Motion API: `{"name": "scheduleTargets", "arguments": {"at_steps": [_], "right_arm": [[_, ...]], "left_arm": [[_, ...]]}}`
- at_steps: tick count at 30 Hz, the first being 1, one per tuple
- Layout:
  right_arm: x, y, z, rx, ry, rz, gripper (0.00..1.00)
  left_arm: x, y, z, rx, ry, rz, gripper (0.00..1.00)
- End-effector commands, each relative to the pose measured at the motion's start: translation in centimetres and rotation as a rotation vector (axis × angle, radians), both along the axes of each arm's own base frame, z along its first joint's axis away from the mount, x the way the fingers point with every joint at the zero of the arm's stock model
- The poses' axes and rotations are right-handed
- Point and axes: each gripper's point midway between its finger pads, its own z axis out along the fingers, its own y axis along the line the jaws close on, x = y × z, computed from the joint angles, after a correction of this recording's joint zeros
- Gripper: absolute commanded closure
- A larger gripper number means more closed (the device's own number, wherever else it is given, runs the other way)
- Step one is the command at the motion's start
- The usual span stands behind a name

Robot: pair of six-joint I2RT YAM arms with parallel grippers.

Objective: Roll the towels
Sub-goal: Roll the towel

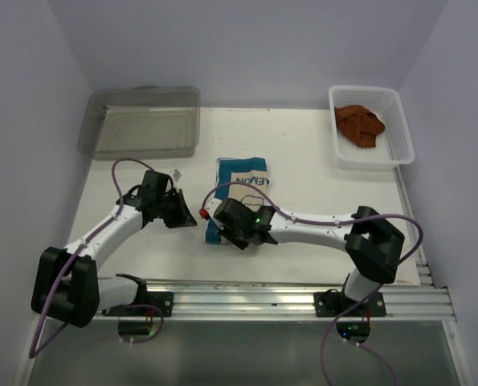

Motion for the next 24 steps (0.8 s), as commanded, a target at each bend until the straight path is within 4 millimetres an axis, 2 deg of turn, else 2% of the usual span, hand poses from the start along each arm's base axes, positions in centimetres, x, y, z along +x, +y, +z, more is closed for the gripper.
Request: {"name": "scheduleTargets", "arguments": {"at_steps": [1, 15, 17, 24], "right_arm": [[-0.2, 0.5, 1.9, 0.024, 0.072, 0.045, 1.00], [0.1, 1.5, 0.2, 0.043, 0.285, 0.098, 1.00], [-0.1, 1.7, 0.0, 0.058, 0.323, 0.103, 1.00], [1.1, 1.5, 0.0, 0.111, 0.410, 0.074, 1.00]], "left_arm": [[-0.1, -0.5, 0.5, -0.038, -0.050, -0.036, 1.00], [-1.3, -1.6, 1.3, -0.043, -0.101, -0.046, 1.00], [-1.5, -1.6, 1.2, -0.035, -0.101, -0.051, 1.00], [-2.4, -2.6, 0.3, -0.065, -0.083, -0.084, 1.00]]}}
